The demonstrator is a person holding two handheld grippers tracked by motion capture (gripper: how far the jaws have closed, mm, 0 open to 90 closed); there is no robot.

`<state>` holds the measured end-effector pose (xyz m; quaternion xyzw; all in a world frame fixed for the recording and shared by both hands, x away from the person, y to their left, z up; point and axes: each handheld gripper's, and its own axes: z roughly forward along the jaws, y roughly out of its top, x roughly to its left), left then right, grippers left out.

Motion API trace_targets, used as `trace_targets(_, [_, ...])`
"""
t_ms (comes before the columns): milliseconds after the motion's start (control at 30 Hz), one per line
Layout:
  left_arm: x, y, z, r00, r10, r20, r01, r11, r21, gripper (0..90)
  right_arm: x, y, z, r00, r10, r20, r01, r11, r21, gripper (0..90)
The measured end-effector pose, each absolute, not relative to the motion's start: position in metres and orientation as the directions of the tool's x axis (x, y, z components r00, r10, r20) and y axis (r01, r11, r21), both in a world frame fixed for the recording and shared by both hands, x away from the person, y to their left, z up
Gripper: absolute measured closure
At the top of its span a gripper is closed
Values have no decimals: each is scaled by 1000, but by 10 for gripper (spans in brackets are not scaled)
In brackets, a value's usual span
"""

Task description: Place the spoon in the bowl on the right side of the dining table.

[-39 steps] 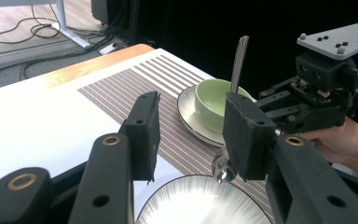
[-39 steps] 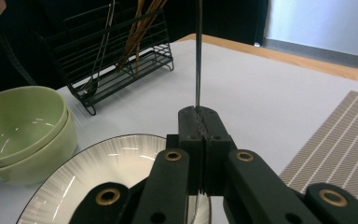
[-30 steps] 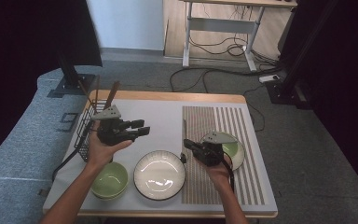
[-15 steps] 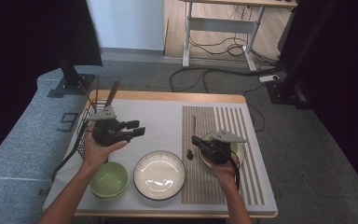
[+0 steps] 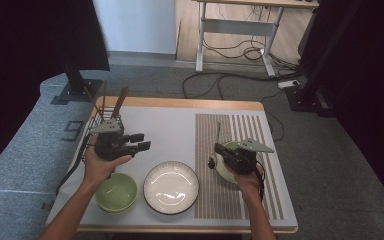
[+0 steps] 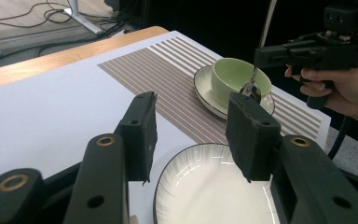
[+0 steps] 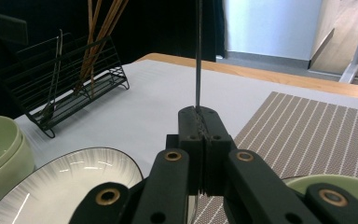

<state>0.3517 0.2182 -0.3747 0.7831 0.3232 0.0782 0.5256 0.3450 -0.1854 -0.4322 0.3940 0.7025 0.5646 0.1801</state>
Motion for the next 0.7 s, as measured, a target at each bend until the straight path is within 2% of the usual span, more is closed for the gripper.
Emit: trace_targets(700, [348,224,-377,774,602,-196,417,-251,874,506,347,-210,-434,-554,802,222,355,-13,935,893])
